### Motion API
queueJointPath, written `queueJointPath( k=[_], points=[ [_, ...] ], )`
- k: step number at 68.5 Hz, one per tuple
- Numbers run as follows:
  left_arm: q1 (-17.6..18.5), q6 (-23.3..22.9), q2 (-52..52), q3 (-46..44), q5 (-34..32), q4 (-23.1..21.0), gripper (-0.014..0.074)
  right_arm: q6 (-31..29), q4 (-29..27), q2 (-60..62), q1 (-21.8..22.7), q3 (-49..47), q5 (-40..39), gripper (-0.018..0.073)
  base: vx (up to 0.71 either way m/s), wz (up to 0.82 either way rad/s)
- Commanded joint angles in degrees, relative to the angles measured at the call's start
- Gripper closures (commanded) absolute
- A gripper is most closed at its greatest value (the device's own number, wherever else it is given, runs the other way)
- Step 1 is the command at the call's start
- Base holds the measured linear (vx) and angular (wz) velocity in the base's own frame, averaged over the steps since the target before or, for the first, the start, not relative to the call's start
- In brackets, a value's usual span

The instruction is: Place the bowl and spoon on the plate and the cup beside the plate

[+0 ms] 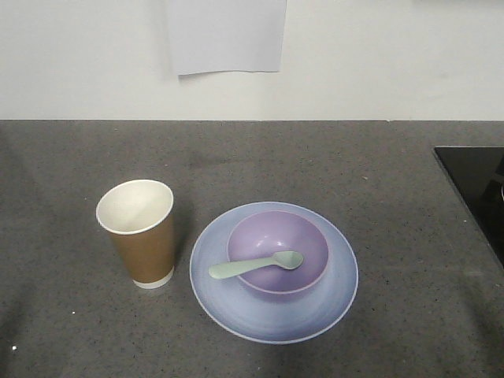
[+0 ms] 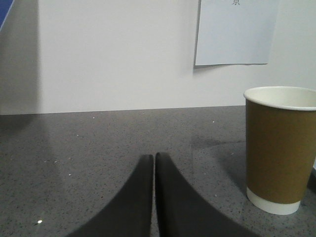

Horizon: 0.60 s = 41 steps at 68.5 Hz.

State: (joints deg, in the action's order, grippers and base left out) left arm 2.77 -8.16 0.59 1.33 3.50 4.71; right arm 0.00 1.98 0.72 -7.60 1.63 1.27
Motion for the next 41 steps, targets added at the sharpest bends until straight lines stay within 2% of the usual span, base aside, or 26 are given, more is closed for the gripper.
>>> queueJointPath(
  k=[1, 7, 41],
  points=[
    [-0.02, -0.15, 0.83, -1.02, -3.83, -0.08, 0.0603, 0.0, 0.15, 0.35, 2.54, 0.55, -4.96, 0.057, 0.0, 0.0],
    [-0.02, -0.15, 0.83, -1.02, -3.83, -0.08, 0.0603, 0.0, 0.15, 0.35, 4.02, 0.55, -4.96, 0.057, 0.0, 0.0],
    [-0.02, -0.15, 0.83, -1.02, -3.83, -0.08, 0.0603, 0.42, -0.29, 0.35, 4.03, 0.55, -4.95, 0.057, 0.0, 0.0]
  ],
)
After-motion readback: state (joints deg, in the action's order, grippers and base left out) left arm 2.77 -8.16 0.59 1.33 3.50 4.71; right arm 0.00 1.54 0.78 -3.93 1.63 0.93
